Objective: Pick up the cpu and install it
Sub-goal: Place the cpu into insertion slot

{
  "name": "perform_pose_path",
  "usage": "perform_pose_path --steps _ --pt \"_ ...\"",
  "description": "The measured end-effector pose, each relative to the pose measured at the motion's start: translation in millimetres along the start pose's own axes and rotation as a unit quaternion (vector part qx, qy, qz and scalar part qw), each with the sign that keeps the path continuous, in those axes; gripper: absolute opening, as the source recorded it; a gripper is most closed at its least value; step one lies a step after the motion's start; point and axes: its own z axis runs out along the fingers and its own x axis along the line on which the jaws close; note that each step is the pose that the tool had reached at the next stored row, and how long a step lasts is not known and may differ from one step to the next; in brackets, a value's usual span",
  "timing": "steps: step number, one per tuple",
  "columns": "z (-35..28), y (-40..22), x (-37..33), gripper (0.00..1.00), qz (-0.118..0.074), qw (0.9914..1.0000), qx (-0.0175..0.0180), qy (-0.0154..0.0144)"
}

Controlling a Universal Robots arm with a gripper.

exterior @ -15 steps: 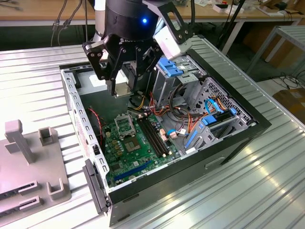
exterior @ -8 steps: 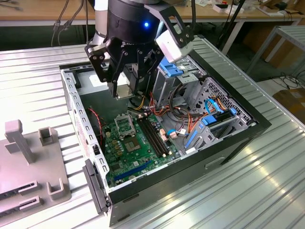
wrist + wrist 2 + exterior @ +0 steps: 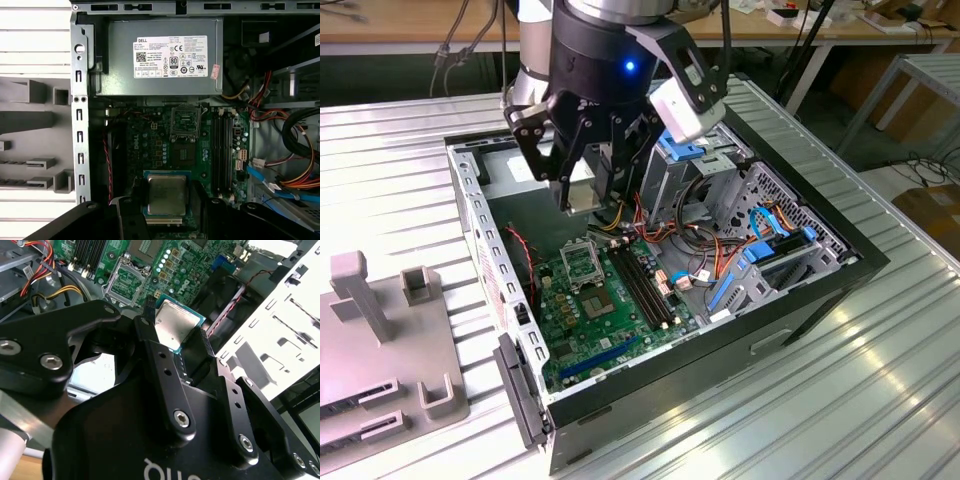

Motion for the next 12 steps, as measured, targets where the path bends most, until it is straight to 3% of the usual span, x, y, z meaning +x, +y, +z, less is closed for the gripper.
perform_pose_path --steps 12 --pt "5.3 -0.2 -0.5 0.47 0.0 1.0 0.0 0.0"
